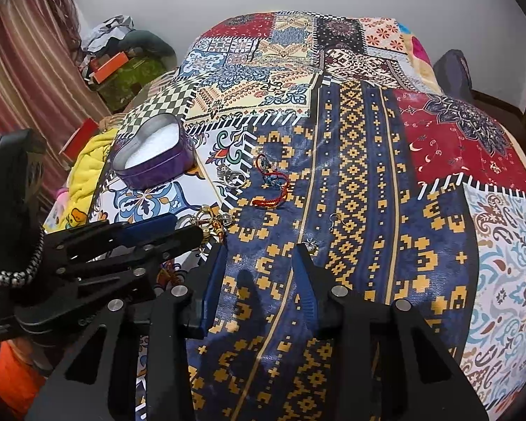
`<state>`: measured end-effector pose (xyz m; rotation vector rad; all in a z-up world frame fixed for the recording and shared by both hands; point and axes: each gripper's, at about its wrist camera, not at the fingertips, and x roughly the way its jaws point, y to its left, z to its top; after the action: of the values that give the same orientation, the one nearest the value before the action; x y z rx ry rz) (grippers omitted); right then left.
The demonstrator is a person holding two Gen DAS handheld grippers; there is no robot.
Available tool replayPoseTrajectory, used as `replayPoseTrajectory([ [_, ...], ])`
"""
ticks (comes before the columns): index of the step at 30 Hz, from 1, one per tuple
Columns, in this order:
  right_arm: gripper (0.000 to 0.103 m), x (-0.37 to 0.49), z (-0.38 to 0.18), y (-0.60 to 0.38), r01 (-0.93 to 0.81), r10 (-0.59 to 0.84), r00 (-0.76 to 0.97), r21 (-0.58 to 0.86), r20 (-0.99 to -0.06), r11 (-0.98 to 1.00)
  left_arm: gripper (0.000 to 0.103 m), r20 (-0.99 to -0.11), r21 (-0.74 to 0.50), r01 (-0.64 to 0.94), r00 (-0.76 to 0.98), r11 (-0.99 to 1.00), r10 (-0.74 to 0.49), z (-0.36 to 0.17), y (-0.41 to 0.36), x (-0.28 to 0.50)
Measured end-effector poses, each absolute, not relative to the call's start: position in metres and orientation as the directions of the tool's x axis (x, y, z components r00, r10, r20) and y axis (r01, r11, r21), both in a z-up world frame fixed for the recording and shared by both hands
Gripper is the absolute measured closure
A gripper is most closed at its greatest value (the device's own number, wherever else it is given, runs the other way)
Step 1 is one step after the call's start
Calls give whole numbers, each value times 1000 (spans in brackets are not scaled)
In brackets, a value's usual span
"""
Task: Organize jewelry
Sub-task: 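Move the left gripper toward the rings beside the purple tin while the right gripper approaches too, then grasp a silver ring with the left gripper while the right gripper nears the gold rings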
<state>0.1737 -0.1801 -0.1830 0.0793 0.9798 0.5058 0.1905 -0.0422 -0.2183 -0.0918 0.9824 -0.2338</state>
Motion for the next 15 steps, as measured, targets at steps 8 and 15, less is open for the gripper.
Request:
replayPoseTrajectory([
  [8,73,175,-186,-172,-388,465,415,310,-782,868,83,-801,-205,134,547,970,-245,-217,-35,191],
  [15,73,172,-178,-153,-435,488,406,307,-773,847,83,-780,-205,97,584,974,-223,-206,-19,174],
])
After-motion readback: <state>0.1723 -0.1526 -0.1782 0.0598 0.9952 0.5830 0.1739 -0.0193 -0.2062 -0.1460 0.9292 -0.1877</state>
